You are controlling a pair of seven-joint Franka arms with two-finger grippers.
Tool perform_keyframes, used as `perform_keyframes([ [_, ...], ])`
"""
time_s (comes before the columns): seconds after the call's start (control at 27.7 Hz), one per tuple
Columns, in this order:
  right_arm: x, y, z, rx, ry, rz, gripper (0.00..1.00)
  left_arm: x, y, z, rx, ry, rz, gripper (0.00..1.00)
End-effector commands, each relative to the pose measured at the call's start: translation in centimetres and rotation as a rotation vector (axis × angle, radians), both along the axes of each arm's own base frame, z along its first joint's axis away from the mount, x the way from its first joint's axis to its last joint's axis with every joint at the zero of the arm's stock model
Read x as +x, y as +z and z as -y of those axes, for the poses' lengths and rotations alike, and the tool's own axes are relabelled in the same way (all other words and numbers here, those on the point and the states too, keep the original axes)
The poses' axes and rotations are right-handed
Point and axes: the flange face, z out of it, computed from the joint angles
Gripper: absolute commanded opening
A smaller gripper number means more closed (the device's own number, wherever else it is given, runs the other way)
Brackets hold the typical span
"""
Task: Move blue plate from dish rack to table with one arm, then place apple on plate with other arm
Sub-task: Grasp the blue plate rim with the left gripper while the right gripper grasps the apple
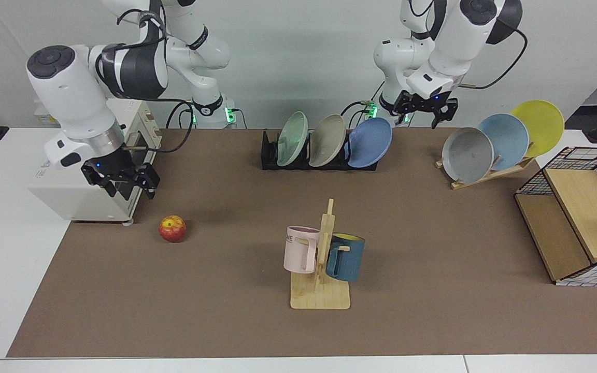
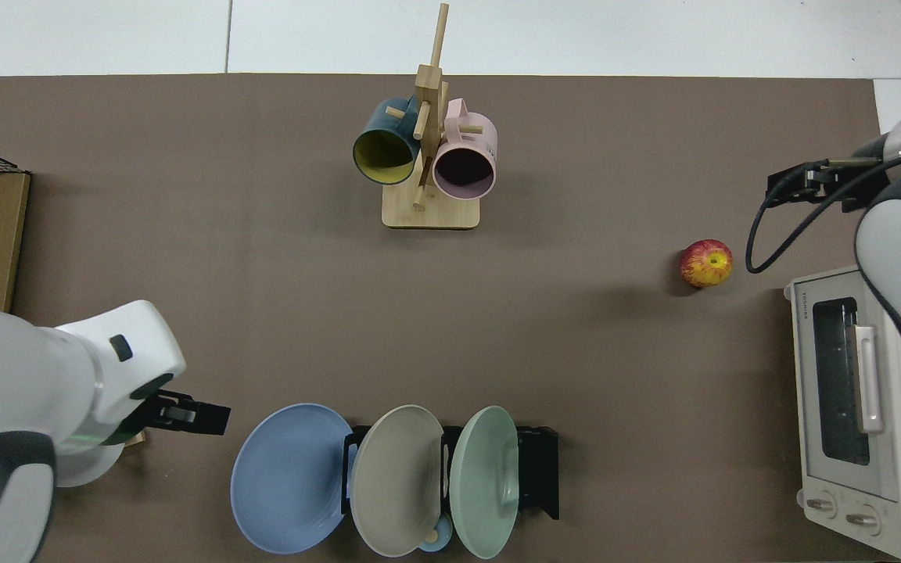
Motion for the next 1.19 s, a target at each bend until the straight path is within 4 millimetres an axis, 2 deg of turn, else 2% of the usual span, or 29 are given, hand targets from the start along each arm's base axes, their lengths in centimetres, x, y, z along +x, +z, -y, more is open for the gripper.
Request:
perform_keyframes([
  [0.0,1.5,-4.5,0.2,-0.008,-0.017,0.021,1.0,-2.3,-5.5,0.7,-0.014,-0.008,0.013,0.99],
  [0.11,1.4,-7.2,-0.1,0.004,-0.015,0.037,1.0,-3.0,-8.2,1.6,-0.009,-0.032,-0.004,0.99],
  [0.32,1.5,-11.3,-0.6,0.001,0.009,-0.007,1.0,-4.3,-10.2,1.5,-0.004,-0.027,-0.06,0.99],
  [0.54,0.3,-17.0,-1.4,-0.005,0.043,-0.042,1.0,-6.1,-12.5,3.4,0.004,-0.069,-0.108,0.96],
  [0.61,0.1,-18.3,-1.5,-0.003,0.045,-0.057,1.0,-6.2,-12.6,3.6,0.006,-0.072,-0.114,0.83],
  [0.69,0.0,-19.3,-1.8,-0.005,0.056,-0.073,1.0,-6.3,-12.6,3.6,0.006,-0.069,-0.12,0.56],
  [0.87,-0.8,-21.5,-1.9,-0.013,0.118,-0.116,1.0,-6.5,-12.6,3.5,0.013,-0.066,-0.139,0.04],
  [0.9,-0.9,-21.9,-1.9,-0.013,0.12,-0.117,1.0,-6.5,-12.6,3.5,0.013,-0.066,-0.141,0.0],
  [1.16,-0.9,-22.9,-1.8,-0.013,0.124,-0.12,1.0,-6.3,-12.0,3.3,0.02,-0.074,-0.159,0.0],
])
